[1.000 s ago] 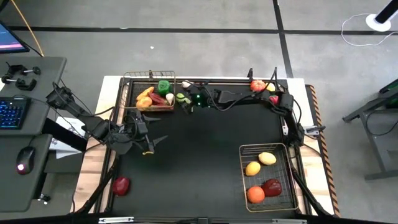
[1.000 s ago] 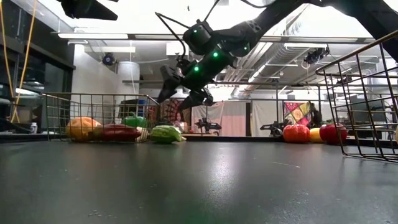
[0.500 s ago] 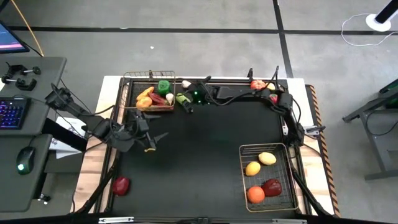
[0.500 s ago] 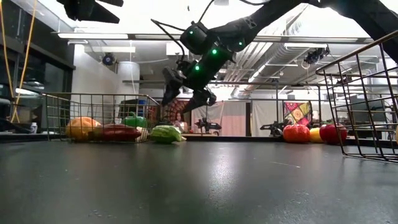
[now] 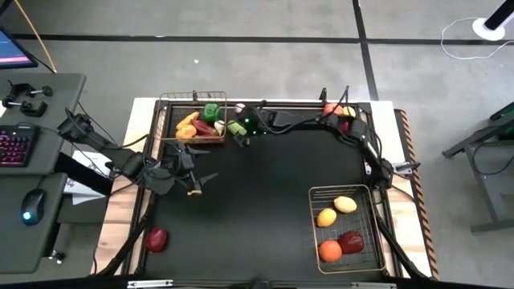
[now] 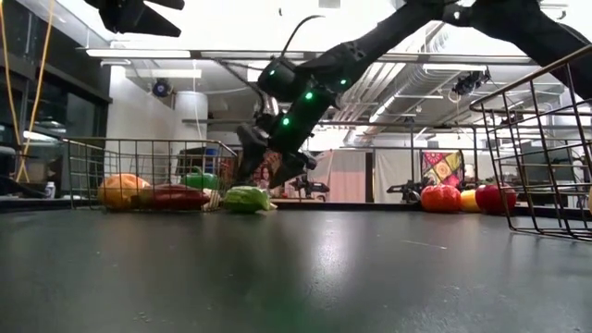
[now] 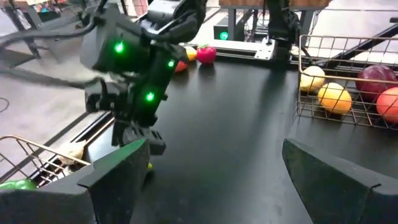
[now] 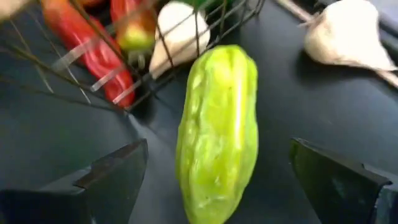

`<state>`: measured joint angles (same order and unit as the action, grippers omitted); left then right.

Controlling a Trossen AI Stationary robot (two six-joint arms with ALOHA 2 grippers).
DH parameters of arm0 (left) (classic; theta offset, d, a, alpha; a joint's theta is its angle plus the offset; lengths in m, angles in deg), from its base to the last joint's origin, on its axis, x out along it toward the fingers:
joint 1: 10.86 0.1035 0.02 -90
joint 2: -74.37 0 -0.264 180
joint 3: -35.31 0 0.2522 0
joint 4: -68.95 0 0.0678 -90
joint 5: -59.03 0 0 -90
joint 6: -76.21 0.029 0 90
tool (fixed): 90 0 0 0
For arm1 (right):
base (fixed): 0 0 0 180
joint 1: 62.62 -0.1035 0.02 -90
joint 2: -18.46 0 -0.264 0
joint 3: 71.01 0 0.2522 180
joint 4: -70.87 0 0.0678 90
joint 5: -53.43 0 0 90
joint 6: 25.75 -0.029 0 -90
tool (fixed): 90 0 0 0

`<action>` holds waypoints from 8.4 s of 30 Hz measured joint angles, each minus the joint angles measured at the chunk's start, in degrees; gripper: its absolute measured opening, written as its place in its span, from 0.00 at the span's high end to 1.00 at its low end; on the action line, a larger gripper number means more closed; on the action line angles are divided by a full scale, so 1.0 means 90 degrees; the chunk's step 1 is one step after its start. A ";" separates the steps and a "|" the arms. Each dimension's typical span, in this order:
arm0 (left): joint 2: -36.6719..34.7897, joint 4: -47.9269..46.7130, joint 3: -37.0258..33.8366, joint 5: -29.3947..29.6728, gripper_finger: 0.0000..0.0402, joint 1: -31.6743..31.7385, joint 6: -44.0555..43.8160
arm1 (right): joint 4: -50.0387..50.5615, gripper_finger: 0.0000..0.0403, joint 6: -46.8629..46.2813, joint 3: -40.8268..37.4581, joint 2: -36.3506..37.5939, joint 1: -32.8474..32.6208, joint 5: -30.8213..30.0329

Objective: Sort produce into baskets
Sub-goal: Put the green cucumber into the top wire basket, then put the white garlic into the top wire basket

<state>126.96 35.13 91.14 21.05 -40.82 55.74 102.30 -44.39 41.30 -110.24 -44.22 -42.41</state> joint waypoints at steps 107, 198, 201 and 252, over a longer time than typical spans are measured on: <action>0.1336 0.0280 -0.0002 -0.1116 0.11 0.0597 -0.0716 | 0.4673 0.25 0.2078 0.1041 0.2792 -0.0273 -0.1860; 0.0891 -0.0340 0.0002 -0.2090 0.11 0.1528 -0.0788 | 0.2133 1.00 -0.1804 0.3742 -0.1881 0.1798 0.3904; 0.0891 -0.0341 0.0002 -0.2105 0.11 0.1528 -0.0828 | 0.2867 1.00 -0.1445 0.4056 -0.1872 0.1636 0.4019; 0.7996 -0.4240 0.7854 -0.2553 0.11 0.5697 0.0787 | 0.1175 1.00 -0.1665 -0.6620 0.8436 -0.1021 -0.1300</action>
<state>198.93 -3.03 161.82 -1.93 10.45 62.83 112.87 -59.37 -18.28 -34.31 -53.40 -54.11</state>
